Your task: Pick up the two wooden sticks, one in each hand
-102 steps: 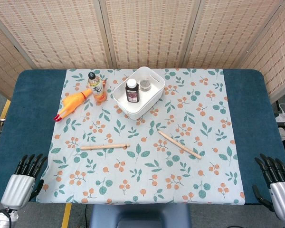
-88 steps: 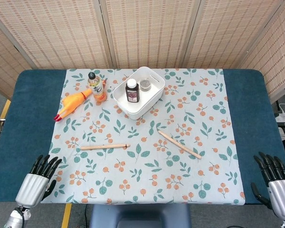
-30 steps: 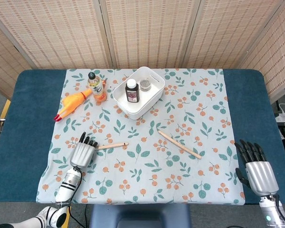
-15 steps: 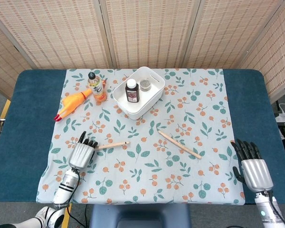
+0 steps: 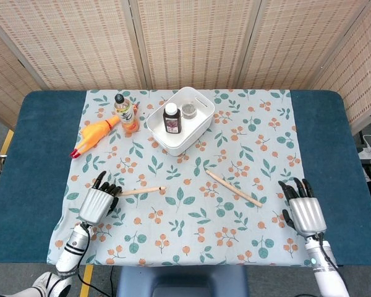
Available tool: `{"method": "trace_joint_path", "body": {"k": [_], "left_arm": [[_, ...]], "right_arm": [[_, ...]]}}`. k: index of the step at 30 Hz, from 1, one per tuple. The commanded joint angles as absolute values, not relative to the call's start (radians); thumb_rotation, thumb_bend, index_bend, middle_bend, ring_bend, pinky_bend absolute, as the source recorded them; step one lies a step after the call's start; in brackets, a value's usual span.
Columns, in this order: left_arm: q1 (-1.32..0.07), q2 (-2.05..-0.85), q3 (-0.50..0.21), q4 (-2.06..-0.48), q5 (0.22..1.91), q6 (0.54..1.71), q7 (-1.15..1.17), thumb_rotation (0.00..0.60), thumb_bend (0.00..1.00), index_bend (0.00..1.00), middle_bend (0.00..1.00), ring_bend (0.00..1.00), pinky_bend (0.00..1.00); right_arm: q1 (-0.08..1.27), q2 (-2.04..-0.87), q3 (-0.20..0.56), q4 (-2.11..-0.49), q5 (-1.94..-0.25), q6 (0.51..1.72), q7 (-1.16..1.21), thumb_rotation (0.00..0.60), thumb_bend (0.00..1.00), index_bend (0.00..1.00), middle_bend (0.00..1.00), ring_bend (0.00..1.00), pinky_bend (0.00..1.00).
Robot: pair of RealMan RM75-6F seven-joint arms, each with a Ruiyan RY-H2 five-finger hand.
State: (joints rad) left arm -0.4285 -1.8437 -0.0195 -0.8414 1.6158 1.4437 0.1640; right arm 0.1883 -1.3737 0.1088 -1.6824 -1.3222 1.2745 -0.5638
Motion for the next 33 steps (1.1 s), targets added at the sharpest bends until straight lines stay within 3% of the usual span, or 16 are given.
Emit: {"method": "trace_joint_path", "body": {"k": [1, 17, 33], "left_arm": [[-0.421, -1.829, -0.017, -0.854, 1.617, 1.45, 0.147, 0.6, 0.56, 0.8, 0.84, 0.45, 0.16], [-0.416, -1.796, -0.018, -0.854, 1.619, 1.459, 0.097, 0.6, 0.56, 0.8, 0.84, 0.46, 0.16], [-0.413, -1.793, -0.01, -0.84, 1.624, 1.453, 0.09, 0.6, 0.56, 0.81, 0.85, 0.46, 0.15]], "right_arm": [[0.249, -1.464, 0.145, -1.678, -1.232, 1.235, -0.683, 0.6, 0.36, 0.15, 0.26, 0.0, 0.0], [0.391, -1.657, 0.188, -1.575, -1.0, 1.204, -0.923, 0.6, 0.36, 0.23, 0.31, 0.01, 0.0], [0.453, -1.708, 0.149, -1.534, -0.926, 1.227, -1.004, 0.6, 0.36, 0.36, 0.4, 0.07, 0.0]]}}
